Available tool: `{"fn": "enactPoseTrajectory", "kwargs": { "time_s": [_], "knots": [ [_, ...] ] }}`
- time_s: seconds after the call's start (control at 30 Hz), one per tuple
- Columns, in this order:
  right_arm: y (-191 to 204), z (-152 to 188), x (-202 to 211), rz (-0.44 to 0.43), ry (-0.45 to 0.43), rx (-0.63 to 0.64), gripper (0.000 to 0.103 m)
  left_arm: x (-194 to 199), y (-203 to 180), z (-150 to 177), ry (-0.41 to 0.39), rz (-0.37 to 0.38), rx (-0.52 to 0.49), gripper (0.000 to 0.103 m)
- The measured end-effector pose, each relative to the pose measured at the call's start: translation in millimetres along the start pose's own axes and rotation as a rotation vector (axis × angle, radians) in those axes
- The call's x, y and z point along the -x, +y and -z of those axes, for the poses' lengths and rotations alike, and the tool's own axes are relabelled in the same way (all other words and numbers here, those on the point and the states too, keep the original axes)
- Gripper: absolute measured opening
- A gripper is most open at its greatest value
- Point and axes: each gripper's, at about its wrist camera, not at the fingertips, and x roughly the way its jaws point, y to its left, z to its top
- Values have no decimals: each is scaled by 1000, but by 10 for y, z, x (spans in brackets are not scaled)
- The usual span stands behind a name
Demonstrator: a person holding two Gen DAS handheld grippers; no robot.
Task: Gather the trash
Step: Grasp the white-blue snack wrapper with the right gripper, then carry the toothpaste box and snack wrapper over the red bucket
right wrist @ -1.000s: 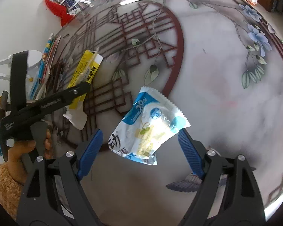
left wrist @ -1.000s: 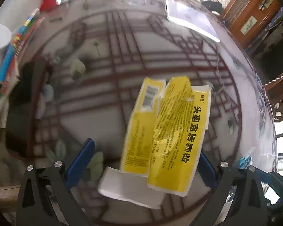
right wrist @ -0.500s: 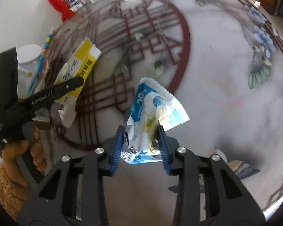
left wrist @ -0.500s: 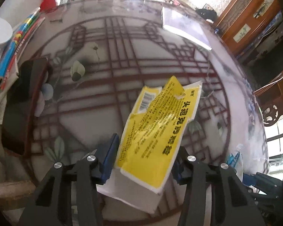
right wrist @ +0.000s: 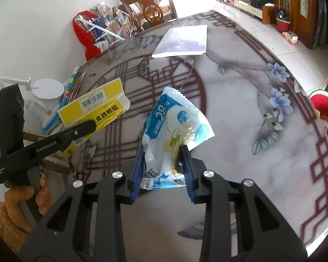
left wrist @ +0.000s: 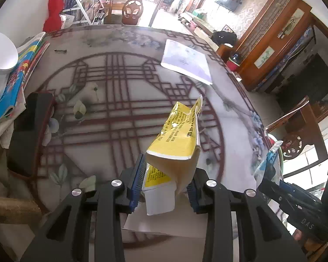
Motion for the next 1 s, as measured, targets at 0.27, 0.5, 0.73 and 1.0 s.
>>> {"fn": "enactPoseTrajectory", "kwargs": {
  "time_s": [0.27,0.5,0.73,1.0],
  "knots": [
    [-191,-10,199,28,-51,-5,33,40,-318,4,-15,6,-60,33],
    [-418,-62,307,39,-74,-8,33,29,-611,5,-22,-14,-95,33],
    [-672,-136,392,36,-76,4,33,-6,-882,20,-29,-22,-102,33],
    [-942,-239,496,31,-78,30,33,-77,-1255,-10,-45,-31,-103,33]
  ]
}}
